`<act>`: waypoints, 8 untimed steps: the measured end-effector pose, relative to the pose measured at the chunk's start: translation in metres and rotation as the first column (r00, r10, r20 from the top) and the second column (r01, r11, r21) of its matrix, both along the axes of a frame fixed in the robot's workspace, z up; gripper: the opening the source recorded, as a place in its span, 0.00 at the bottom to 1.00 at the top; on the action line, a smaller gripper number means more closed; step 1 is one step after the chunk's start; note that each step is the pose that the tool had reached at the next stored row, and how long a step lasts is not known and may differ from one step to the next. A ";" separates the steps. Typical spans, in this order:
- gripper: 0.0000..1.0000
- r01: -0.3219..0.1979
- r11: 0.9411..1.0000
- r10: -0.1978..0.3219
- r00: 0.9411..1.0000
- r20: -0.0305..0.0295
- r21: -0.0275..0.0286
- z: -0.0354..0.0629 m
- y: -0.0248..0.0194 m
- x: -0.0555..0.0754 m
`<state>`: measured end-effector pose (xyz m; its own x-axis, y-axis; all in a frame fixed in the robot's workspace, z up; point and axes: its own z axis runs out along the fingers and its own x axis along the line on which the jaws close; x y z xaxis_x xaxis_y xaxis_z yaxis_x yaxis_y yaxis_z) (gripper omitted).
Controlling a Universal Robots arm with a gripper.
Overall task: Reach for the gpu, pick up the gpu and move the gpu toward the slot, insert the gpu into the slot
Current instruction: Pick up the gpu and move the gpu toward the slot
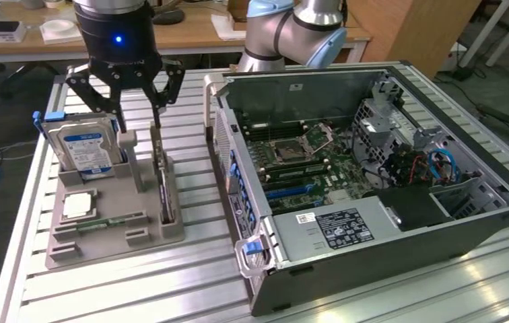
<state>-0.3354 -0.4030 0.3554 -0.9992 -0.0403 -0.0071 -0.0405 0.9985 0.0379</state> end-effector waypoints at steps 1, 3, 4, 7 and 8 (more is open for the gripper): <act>0.53 -0.002 1.000 0.002 1.000 0.000 0.000 -0.0018 -0.0011 0.000; 0.53 -0.006 1.000 0.006 1.000 0.000 0.000 -0.0053 -0.0037 0.000; 0.53 -0.008 1.000 0.008 1.000 0.000 0.000 -0.0071 -0.0052 0.000; 0.53 -0.009 1.000 0.009 1.000 0.000 0.000 -0.0106 -0.0093 0.001; 0.53 -0.009 1.000 0.009 1.000 0.000 0.000 -0.0114 -0.0107 0.002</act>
